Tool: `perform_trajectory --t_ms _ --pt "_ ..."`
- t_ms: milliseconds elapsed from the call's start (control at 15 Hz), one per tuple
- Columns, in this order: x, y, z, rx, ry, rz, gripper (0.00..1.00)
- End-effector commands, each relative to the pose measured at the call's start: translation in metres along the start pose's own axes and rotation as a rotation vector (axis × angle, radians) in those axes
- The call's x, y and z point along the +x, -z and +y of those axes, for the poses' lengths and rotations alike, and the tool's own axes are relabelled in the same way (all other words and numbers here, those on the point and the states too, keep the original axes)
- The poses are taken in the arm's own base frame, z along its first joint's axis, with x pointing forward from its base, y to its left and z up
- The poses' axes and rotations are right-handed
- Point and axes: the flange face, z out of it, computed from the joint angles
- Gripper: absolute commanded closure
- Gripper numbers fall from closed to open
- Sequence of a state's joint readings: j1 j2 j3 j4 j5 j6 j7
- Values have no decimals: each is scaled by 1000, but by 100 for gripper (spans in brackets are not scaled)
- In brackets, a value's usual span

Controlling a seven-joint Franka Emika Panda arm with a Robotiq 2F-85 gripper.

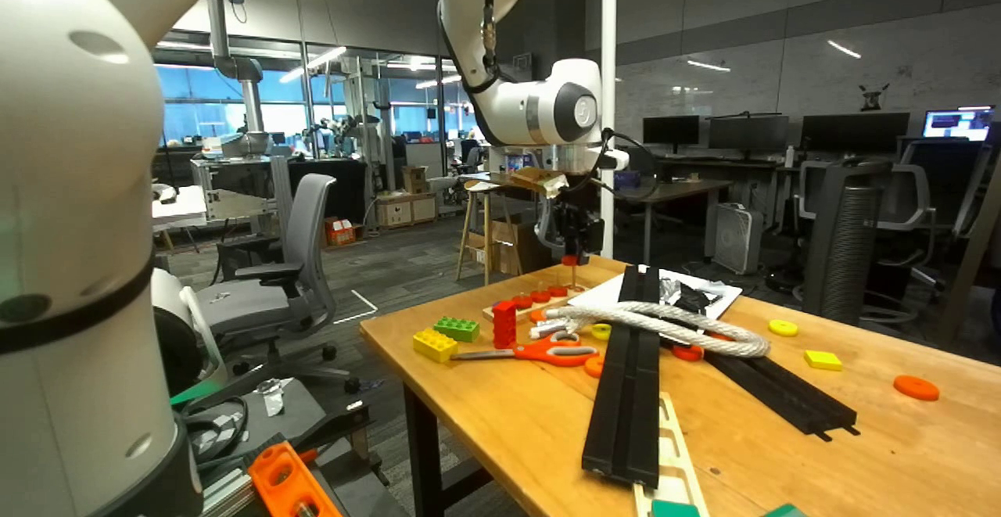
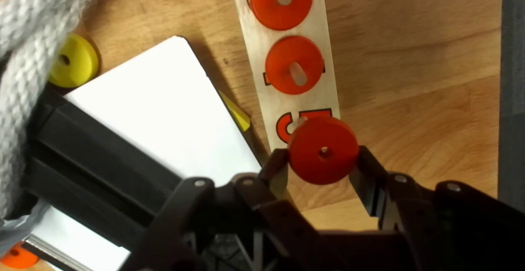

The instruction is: Put an orange disc on the empty rod of the wooden rack

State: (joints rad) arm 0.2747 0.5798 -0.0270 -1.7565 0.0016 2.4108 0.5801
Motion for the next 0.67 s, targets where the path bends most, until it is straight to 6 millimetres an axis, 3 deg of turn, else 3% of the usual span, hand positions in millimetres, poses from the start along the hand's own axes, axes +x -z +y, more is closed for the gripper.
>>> perform_trajectory --t_ms 0,600 --pt "9 -1 -4 12 3 -16 81" --pt "17 -3 -5 12 3 -28 81"
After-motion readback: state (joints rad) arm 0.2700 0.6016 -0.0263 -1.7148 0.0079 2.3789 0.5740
